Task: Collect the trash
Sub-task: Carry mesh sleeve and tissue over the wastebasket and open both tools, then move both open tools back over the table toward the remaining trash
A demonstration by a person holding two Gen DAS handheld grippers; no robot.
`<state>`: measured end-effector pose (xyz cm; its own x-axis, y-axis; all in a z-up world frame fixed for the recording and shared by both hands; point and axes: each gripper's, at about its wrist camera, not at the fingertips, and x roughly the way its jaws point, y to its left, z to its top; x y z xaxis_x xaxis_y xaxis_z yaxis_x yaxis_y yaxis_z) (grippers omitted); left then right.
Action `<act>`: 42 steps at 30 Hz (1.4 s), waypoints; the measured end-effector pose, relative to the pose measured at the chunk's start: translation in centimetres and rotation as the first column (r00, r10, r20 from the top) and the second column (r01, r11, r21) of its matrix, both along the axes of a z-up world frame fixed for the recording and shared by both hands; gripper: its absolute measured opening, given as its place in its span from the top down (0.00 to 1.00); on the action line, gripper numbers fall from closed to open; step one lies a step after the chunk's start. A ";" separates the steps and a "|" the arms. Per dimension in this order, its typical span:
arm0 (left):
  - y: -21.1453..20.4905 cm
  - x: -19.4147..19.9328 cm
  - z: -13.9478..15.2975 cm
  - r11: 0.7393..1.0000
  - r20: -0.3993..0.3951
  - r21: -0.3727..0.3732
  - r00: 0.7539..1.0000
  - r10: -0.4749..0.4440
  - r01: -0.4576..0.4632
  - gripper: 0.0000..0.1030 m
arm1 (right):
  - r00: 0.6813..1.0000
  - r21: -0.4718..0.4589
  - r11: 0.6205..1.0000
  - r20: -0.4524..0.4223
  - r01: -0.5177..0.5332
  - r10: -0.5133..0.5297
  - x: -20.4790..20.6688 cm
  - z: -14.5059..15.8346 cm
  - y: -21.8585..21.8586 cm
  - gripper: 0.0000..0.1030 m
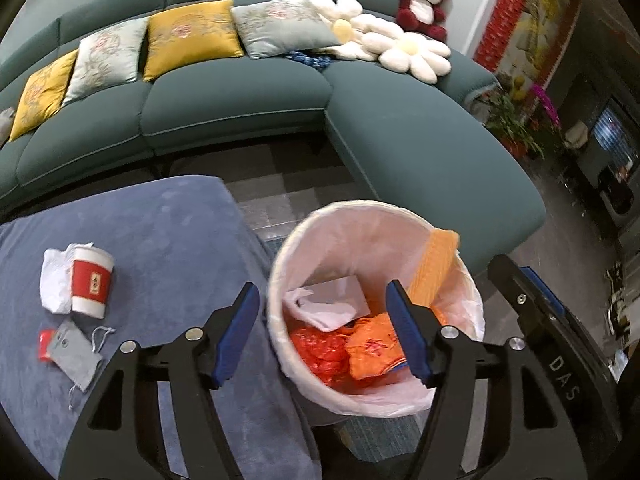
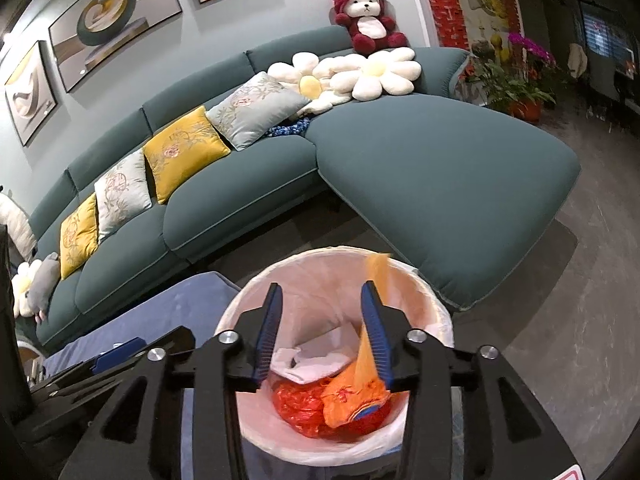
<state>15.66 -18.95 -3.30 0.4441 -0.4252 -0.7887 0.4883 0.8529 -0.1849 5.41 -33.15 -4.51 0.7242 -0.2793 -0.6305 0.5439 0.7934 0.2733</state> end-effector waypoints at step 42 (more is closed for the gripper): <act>28.2 2.9 -1.1 0.903 -0.026 0.024 0.903 0.430 -0.429 0.39 | 0.911 -0.050 0.910 -0.074 -0.411 0.407 7.8 1.4 25.5 0.53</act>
<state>18.61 9.29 -4.43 0.5564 -0.1850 -0.8101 0.0685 0.9818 -0.1772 13.25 -7.60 -3.11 0.7445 -0.0075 -0.6676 0.1821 0.9643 0.1923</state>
